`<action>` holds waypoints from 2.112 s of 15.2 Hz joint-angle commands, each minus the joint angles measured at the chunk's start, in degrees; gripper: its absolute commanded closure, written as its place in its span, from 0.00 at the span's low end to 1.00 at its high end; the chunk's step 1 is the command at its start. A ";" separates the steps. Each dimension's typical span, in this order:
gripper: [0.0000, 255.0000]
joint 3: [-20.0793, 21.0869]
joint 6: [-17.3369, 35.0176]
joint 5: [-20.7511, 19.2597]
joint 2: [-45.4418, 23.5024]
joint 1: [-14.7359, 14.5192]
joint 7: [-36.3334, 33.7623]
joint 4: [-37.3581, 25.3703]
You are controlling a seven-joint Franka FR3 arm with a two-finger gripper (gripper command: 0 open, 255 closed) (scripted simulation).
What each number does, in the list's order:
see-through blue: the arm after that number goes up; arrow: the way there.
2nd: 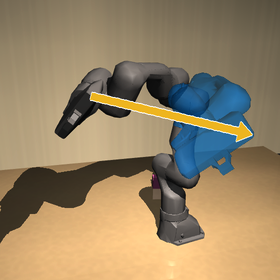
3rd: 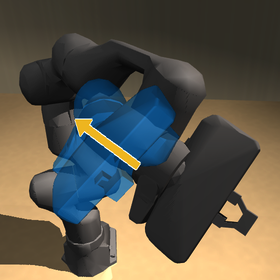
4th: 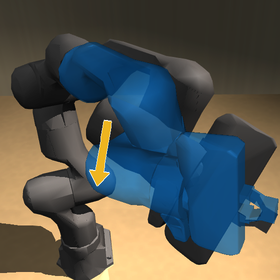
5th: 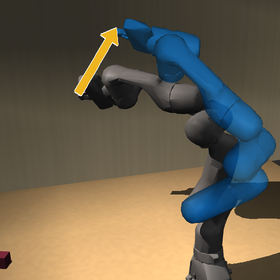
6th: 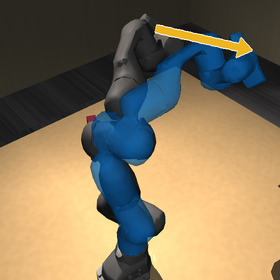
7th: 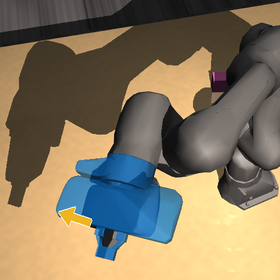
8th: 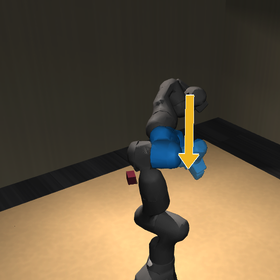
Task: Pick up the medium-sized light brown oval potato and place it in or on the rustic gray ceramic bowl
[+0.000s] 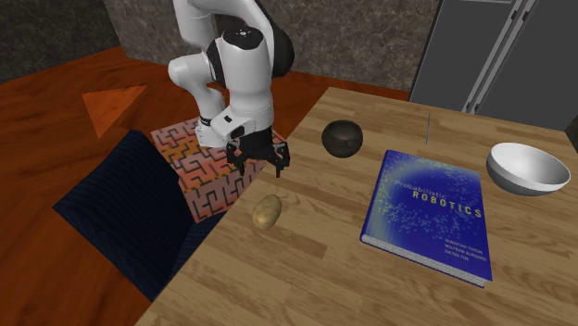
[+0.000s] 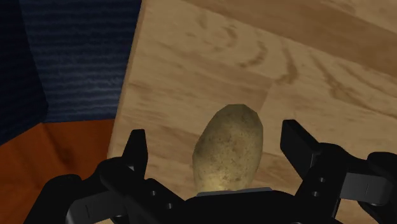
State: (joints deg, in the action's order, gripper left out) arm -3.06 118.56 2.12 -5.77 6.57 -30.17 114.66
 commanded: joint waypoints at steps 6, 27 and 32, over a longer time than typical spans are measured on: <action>0.00 -1.28 2.09 2.70 -14.09 1.63 -3.67 -13.13; 1.00 -1.06 7.02 3.10 -16.68 1.58 -3.42 -10.79; 1.00 -1.09 6.37 3.04 -16.30 1.57 -3.47 -11.06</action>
State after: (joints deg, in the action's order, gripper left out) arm -4.15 125.28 5.19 -22.24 8.17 -33.60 103.78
